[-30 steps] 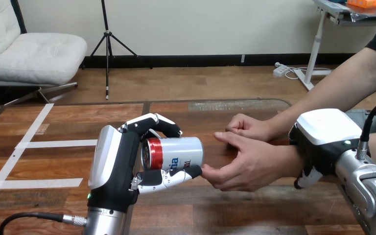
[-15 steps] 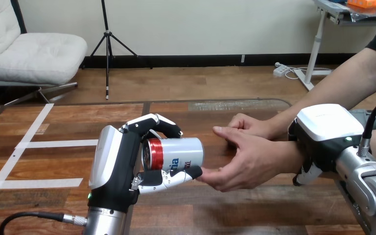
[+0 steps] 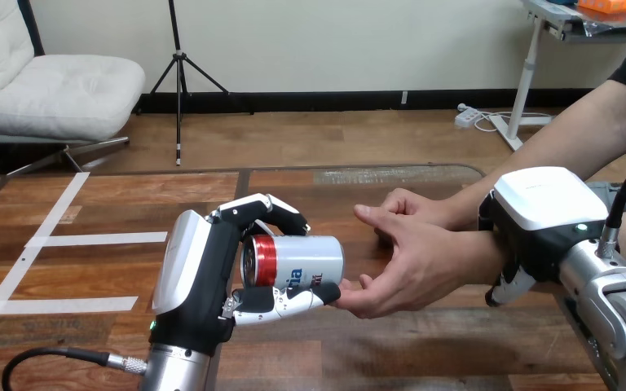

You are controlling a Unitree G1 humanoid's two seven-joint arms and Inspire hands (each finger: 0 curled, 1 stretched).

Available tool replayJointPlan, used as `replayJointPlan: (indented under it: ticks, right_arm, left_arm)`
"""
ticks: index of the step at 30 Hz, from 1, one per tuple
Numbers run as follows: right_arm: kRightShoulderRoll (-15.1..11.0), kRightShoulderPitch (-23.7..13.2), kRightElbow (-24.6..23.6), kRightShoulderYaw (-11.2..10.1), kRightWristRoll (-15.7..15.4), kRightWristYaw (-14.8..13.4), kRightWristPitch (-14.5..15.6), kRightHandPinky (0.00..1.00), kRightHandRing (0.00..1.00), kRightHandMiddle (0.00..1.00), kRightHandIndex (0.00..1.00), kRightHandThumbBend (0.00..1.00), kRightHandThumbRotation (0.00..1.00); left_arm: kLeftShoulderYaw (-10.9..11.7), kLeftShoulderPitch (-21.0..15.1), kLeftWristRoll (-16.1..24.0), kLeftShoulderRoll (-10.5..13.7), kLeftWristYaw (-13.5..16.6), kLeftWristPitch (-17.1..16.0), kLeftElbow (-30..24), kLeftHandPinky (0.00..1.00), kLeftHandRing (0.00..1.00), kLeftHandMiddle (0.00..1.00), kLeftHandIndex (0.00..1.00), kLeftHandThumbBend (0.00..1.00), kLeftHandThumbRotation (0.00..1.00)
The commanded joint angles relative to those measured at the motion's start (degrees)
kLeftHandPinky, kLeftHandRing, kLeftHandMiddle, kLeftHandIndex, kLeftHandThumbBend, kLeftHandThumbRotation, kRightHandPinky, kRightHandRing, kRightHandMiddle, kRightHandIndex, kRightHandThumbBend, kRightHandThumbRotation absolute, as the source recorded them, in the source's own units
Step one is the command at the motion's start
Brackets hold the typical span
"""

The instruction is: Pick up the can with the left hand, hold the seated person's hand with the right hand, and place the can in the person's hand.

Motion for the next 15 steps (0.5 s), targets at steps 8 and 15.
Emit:
replayJointPlan:
  ticks: [8, 15]
  right_arm:
    - [0.51, -1.76, -6.03, -1.16, 0.5, 1.09, 0.78, 0.21, 0.29, 0.38, 0.49, 0.83, 0.0]
    - [1.01, -1.79, -7.26, -1.07, 0.84, 1.53, 1.0, 0.2, 0.28, 0.38, 0.51, 0.85, 0.0]
  left_arm:
    - [0.48, -4.11, -1.2, -0.2, -1.59, -0.5, -3.08, 0.31, 0.36, 0.42, 0.44, 0.72, 0.0]
    - [0.25, -4.36, -1.46, -0.62, -2.56, -0.33, -3.05, 0.3, 0.36, 0.42, 0.44, 0.73, 0.0]
